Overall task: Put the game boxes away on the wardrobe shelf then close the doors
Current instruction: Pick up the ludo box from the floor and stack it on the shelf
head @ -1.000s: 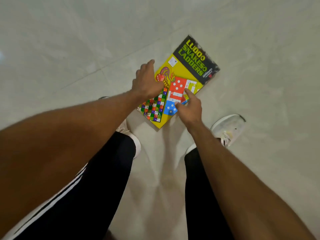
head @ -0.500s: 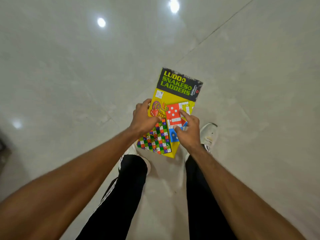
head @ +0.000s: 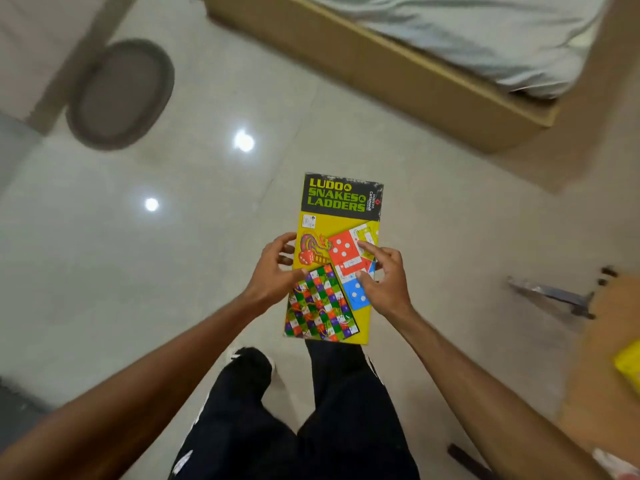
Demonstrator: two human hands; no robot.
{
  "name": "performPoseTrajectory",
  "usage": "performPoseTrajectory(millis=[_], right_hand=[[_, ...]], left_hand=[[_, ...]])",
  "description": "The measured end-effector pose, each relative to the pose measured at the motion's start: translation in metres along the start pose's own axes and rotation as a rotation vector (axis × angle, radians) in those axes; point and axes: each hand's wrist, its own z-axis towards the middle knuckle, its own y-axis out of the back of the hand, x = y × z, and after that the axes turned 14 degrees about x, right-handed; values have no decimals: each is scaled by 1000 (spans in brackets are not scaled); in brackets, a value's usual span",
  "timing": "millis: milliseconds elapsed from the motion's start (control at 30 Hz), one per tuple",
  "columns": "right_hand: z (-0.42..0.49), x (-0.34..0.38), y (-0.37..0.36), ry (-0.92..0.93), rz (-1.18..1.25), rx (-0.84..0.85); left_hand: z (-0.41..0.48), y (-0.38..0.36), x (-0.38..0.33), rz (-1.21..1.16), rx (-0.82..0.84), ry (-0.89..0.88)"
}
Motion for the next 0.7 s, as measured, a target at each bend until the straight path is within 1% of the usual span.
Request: performPoseTrajectory(millis=[100,167,333,500,600,700], right_hand=[[-40,14,76,19,34,-131],[-51,15,102,26,21,-186],[-75,12,190,42,114,-382],[-61,1,280,51,174,-523],[-41,-9,344,57,164,-582],[-12,-19,426,41,171,-646]], left_hand=[[4,-46,-80,74,94,-80],[10,-65,-109,87,139,-107],[51,-130,-202,196,263,-197],[119,-190,-275,259,354,-251],[174,-229,-321,272,394,-275],[241,-275,-376,297,442,-307]])
